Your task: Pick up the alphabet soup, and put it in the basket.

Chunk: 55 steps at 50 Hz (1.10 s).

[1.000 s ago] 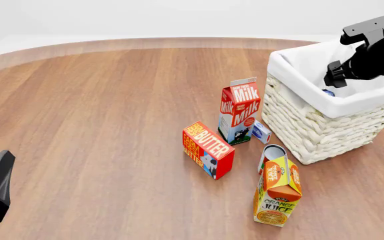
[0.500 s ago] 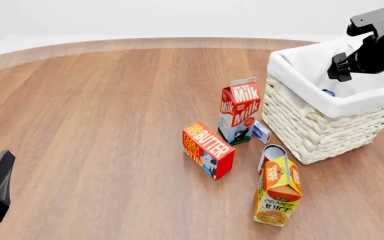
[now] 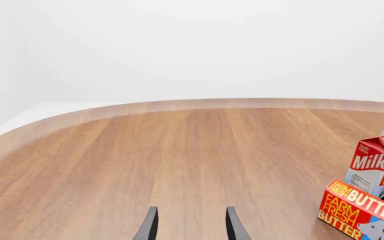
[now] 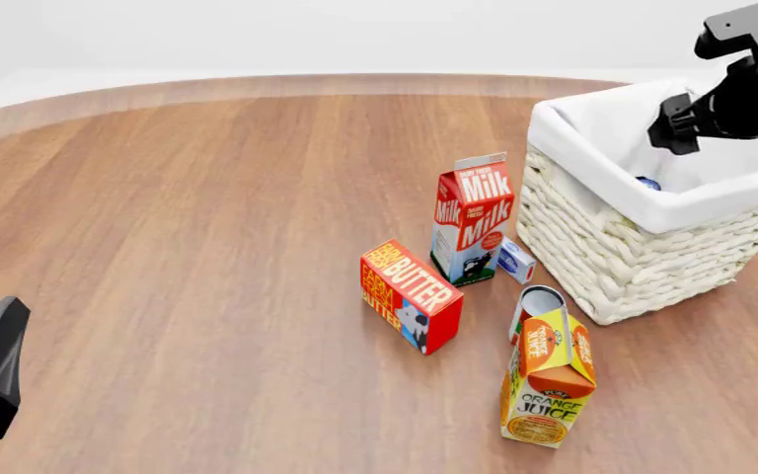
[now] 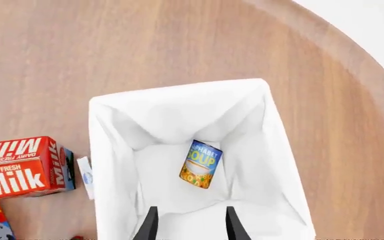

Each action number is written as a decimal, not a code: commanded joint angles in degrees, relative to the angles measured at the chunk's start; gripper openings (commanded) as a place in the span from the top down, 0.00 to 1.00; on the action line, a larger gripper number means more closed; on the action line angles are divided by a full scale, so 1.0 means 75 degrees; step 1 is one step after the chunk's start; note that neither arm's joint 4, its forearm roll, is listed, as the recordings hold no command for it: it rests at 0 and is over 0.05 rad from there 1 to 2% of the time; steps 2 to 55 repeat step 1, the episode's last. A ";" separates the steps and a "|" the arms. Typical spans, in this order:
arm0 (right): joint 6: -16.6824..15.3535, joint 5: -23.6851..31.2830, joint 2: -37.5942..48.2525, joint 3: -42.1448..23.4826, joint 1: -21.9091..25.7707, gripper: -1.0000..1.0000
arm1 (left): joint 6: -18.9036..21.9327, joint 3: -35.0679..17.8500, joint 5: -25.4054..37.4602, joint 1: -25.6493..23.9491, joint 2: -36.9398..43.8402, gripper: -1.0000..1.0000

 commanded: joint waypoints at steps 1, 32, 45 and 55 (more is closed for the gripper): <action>0.0186 -0.0091 -0.0425 0.0283 0.0113 0.00 | 0.0000 0.0000 0.0000 0.0000 0.0000 0.00; 0.0186 -0.0091 -0.0425 0.0283 0.0113 0.00 | 0.0000 0.0000 0.0000 0.0000 0.0000 0.00; 0.0186 -0.0091 -0.0425 0.0283 0.0113 0.00 | 0.0000 0.0000 0.0000 0.0000 0.0000 0.00; 0.0186 -0.0091 -0.0425 0.0283 0.0113 0.00 | 0.0000 0.0000 0.0000 0.0000 0.0000 0.00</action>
